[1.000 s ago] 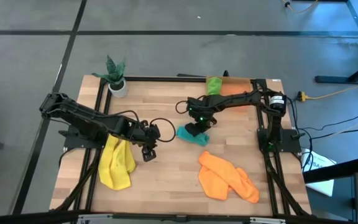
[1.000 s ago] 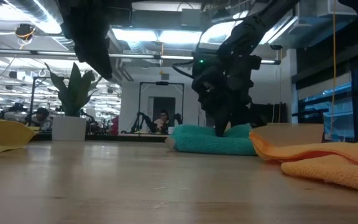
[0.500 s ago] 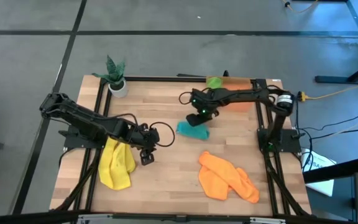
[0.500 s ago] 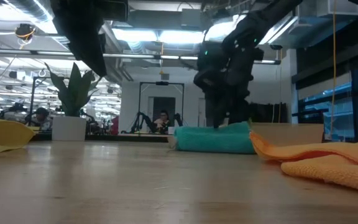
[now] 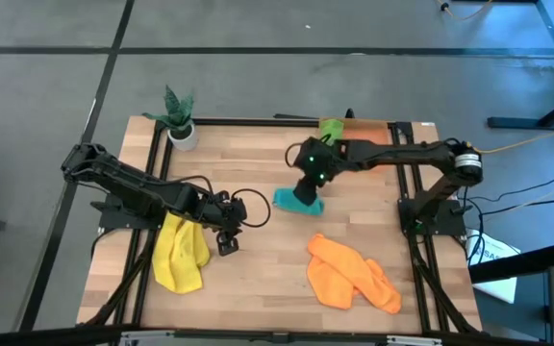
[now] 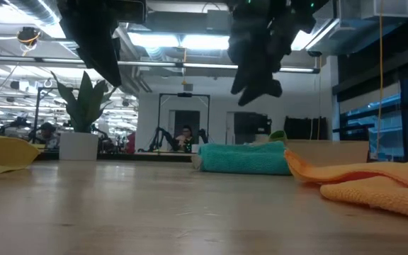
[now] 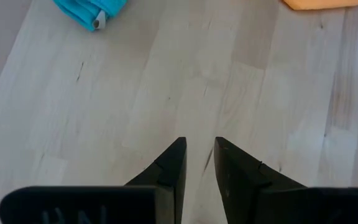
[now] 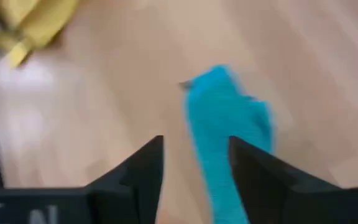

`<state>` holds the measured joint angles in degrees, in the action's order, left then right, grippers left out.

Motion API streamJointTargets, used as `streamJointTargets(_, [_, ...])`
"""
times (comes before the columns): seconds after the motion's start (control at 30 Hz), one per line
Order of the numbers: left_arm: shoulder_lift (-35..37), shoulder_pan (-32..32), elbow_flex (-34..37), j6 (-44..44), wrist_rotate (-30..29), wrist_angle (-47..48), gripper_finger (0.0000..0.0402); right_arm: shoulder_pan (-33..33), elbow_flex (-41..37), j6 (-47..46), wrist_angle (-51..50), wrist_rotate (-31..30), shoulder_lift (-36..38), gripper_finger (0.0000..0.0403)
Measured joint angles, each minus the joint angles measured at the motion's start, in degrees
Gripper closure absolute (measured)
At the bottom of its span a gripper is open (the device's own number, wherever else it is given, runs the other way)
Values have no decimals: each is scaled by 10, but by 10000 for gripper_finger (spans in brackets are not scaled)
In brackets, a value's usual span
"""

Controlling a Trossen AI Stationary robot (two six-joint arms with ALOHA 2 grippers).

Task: Roll microfiber towels into tight, uniform cylinder then place into a basket
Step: Put the blue towel into the bin

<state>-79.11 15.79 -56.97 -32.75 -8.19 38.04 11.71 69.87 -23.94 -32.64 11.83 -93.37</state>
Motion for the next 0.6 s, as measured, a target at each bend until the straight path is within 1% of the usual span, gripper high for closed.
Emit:
streamJointTargets(0.13, [0,0,0,0,0,0,330,-27,0,69,3,-3,2,225])
streamJointTargets(0.23, [0,0,0,0,0,0,330,-42,0,93,4,-1,-1,225])
streamJointTargets(0.37, [0,0,0,0,0,0,330,-58,0,122,14,15,-10,225])
streamJointTargets(0.5, [0,0,0,0,0,-2,330,-66,0,194,15,35,-15,225])
streamJointTargets(0.6, [0,0,0,0,0,-4,330,-70,0,194,19,34,-15,225])
